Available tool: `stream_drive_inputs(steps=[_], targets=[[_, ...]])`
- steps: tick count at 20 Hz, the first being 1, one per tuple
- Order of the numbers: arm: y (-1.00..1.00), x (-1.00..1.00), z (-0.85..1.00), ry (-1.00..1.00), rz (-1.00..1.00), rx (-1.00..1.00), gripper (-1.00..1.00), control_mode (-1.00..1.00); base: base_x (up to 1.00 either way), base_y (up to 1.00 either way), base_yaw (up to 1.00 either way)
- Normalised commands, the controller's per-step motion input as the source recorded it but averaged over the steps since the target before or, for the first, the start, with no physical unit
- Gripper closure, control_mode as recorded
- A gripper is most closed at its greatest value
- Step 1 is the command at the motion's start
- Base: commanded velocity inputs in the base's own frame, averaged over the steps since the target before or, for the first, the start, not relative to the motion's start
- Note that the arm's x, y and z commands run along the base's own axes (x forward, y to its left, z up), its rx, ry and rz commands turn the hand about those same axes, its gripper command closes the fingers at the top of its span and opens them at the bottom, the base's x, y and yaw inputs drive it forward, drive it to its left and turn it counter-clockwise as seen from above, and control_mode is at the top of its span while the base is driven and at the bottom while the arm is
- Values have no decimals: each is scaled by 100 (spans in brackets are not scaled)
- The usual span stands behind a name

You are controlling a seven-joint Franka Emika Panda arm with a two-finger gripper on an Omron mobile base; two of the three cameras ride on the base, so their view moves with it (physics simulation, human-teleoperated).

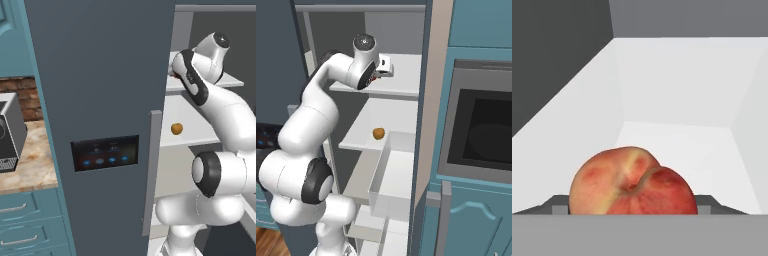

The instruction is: Retrieve the peach and apple from the fridge and place them into the bowl on the dining table.

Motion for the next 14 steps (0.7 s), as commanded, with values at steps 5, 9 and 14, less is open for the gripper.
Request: stream_drive_inputs(steps=[5,9,14], targets=[[9,-100,-2,0,0,-2,100,-100,0,0,0],[12,-100,0,-2,0,-3,100,-100,0,0,0],[11,-100,0,-2,0,-3,100,-100,0,0,0]])
